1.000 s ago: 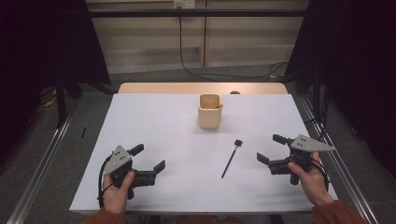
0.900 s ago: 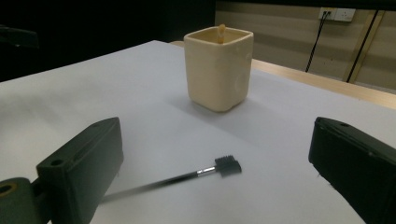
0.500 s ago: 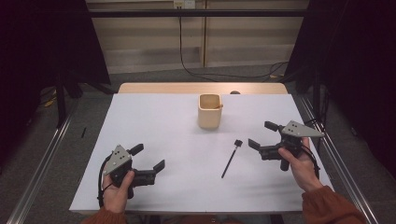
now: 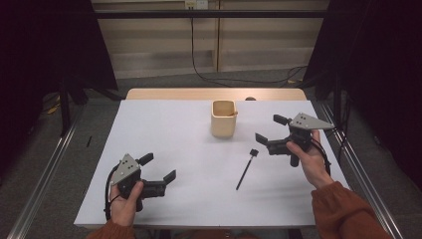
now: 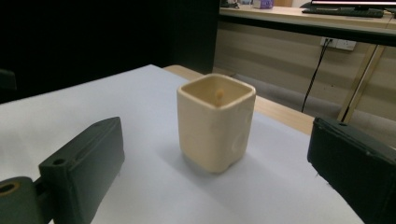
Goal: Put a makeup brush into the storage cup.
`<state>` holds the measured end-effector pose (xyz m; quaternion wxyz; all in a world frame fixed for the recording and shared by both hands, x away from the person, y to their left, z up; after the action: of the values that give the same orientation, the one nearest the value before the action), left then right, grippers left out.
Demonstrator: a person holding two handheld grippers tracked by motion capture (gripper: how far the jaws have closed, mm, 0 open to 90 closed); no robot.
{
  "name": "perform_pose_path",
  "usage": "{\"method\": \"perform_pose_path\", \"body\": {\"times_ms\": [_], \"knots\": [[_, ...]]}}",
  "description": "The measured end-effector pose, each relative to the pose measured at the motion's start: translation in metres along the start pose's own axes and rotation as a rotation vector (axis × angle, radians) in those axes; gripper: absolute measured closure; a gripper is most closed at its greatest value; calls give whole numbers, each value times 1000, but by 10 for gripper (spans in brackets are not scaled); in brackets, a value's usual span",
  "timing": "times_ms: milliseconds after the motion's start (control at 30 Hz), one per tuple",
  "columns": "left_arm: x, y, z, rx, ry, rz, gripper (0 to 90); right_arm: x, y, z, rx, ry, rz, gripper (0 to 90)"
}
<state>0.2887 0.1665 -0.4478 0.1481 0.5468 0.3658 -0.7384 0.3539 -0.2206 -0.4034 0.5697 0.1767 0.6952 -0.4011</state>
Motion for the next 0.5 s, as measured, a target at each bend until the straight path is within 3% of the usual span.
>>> {"method": "perform_pose_path", "body": {"times_ms": [267,500], "knots": [[0,-1,-2,-7,-5,2,14,-15,11,4,1,-13,-14,35],[0,2,-3,-2,-6,-5,14,-13,15,2,-33,-6,-121,41]]}}
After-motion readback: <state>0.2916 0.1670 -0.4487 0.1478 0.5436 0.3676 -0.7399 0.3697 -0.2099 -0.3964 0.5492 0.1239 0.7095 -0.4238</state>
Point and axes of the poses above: each handheld gripper's, and its own axes: y roughly forward along the jaws, x roughly out of its underside, z roughly to its right, the point moved 5 cm from there along y, roughly forward along the jaws, and after that the axes turned 7 degrees about -z, right-handed, at the moved point
